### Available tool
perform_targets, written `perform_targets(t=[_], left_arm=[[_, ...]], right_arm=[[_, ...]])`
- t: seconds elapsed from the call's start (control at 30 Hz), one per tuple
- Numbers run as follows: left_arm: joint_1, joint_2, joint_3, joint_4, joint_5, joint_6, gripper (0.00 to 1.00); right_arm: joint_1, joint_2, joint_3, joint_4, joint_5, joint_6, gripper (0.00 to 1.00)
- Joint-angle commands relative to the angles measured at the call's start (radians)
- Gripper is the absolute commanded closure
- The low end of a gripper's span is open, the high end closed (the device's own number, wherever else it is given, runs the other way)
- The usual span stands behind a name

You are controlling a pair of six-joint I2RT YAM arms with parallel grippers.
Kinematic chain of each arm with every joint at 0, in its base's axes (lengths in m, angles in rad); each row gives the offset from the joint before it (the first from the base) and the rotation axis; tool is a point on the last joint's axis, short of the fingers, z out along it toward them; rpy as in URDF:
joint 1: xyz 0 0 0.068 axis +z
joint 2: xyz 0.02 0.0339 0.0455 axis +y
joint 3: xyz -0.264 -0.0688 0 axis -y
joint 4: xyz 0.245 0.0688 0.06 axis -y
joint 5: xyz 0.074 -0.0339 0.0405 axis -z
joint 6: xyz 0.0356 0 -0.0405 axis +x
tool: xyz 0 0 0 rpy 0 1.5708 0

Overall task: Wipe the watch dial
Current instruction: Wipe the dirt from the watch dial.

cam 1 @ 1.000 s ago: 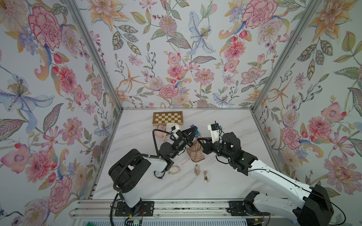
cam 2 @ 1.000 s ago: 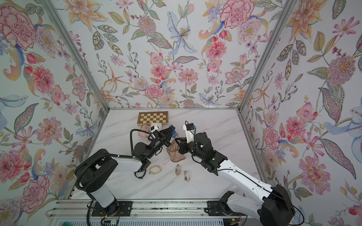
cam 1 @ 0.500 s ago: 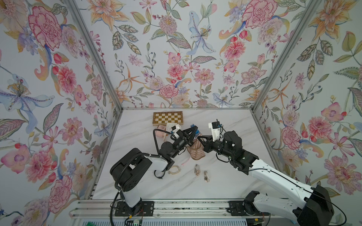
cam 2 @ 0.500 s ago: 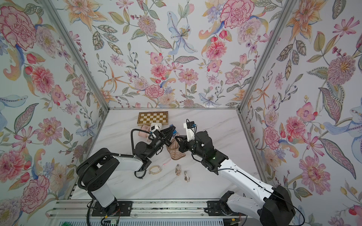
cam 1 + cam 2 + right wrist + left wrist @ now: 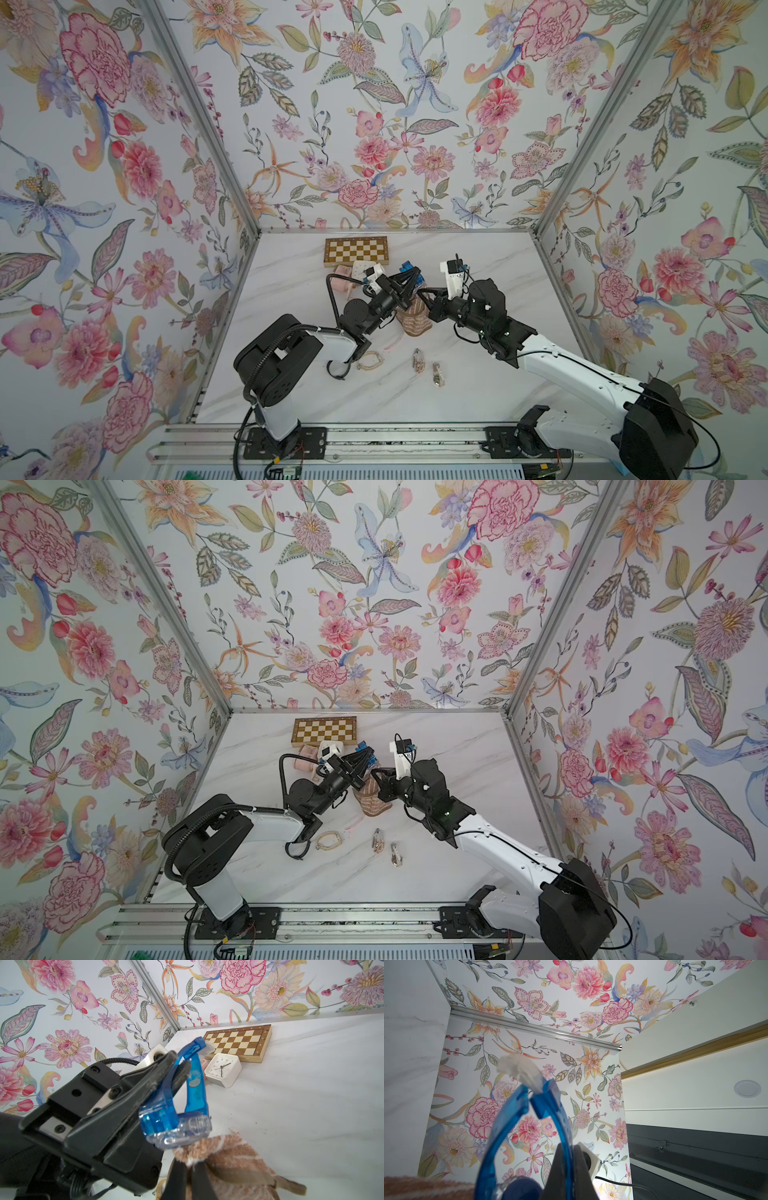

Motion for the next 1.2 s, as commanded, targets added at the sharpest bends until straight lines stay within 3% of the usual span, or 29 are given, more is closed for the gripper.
perform_targets(t=[0.0, 0.47, 0.77, 1.07, 1.17], left_arm=[[-0.035, 0.01, 0.005, 0.045, 0.104, 0.001, 1.0], [-0.032, 0.018, -0.028, 0.09, 0.091, -0.017, 1.0], [0.017, -0.031, -0.054, 0.069, 0.107, -0.025, 1.0], [0.073, -0.053, -0.013, -0.056, 0.186, 0.006, 1.0], [0.117, -0.089, -0.002, -0.256, 0.266, 0.133, 1.0]], right_arm=[[-0.012, -0.036, 0.034, 0.059, 0.013, 0.004, 1.0], [-0.079, -0.208, 0.09, -0.076, 0.06, -0.055, 1.0], [-0.167, -0.37, 0.016, -0.248, 0.191, -0.094, 1.0], [-0.212, -0.378, -0.058, -0.338, 0.25, -0.078, 1.0], [-0.212, -0.353, -0.057, -0.36, 0.252, -0.093, 1.0]])
